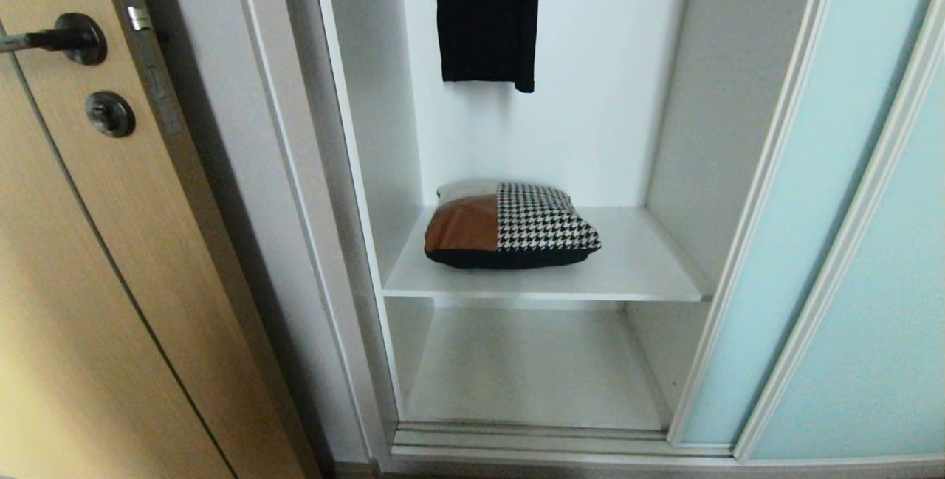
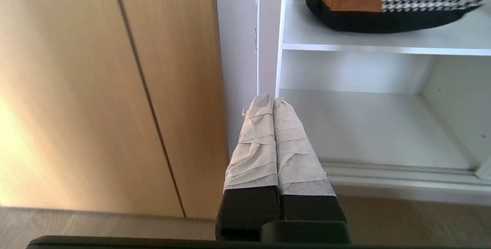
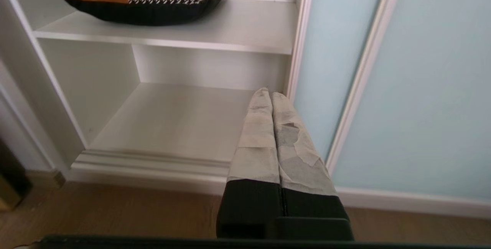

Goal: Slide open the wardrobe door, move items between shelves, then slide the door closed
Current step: Close the door

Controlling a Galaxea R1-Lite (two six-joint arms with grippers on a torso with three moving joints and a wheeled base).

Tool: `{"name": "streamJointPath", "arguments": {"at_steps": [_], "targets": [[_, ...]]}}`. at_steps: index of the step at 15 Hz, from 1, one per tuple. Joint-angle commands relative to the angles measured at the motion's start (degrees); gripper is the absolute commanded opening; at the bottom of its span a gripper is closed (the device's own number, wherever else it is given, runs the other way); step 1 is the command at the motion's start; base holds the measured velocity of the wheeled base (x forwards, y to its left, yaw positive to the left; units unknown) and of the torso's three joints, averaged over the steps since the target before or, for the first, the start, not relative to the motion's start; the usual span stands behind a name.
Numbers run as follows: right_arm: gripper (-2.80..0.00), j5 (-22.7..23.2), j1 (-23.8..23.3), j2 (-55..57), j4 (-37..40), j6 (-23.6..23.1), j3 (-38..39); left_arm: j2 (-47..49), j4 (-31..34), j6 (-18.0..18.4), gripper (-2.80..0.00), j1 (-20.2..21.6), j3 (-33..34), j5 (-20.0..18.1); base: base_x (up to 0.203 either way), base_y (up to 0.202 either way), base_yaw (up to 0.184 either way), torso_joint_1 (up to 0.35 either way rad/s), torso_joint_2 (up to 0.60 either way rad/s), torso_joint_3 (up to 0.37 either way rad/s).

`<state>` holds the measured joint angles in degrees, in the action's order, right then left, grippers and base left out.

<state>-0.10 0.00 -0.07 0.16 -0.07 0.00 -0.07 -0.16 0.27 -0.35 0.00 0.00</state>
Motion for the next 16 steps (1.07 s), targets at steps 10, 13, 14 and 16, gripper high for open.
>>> {"name": "streamJointPath", "arguments": {"at_steps": [10, 13, 14, 16], "targets": [[-2.80, 0.0, 0.0, 0.0, 0.0, 0.0, 0.0, 0.1, 0.0, -0.1, -2.80, 0.0, 0.1, 0.0, -0.052, 0.000, 0.000, 0.000, 0.00, 0.002], [-2.80, 0.1, 0.0, 0.0, 0.0, 0.0, 0.0, 0.1, 0.0, -0.1, -2.80, 0.0, 0.1, 0.0, 0.000, 0.000, 0.000, 0.000, 0.00, 0.000], [-2.80, 0.1, 0.0, 0.0, 0.0, 0.0, 0.0, 0.1, 0.0, -0.2, -2.80, 0.0, 0.1, 0.0, 0.000, 0.000, 0.000, 0.000, 0.00, 0.000], [-2.80, 0.0, 0.0, 0.0, 0.0, 0.0, 0.1, 0.1, 0.0, -0.1, -2.80, 0.0, 0.1, 0.0, 0.000, 0.000, 0.000, 0.000, 0.00, 0.000]]}}
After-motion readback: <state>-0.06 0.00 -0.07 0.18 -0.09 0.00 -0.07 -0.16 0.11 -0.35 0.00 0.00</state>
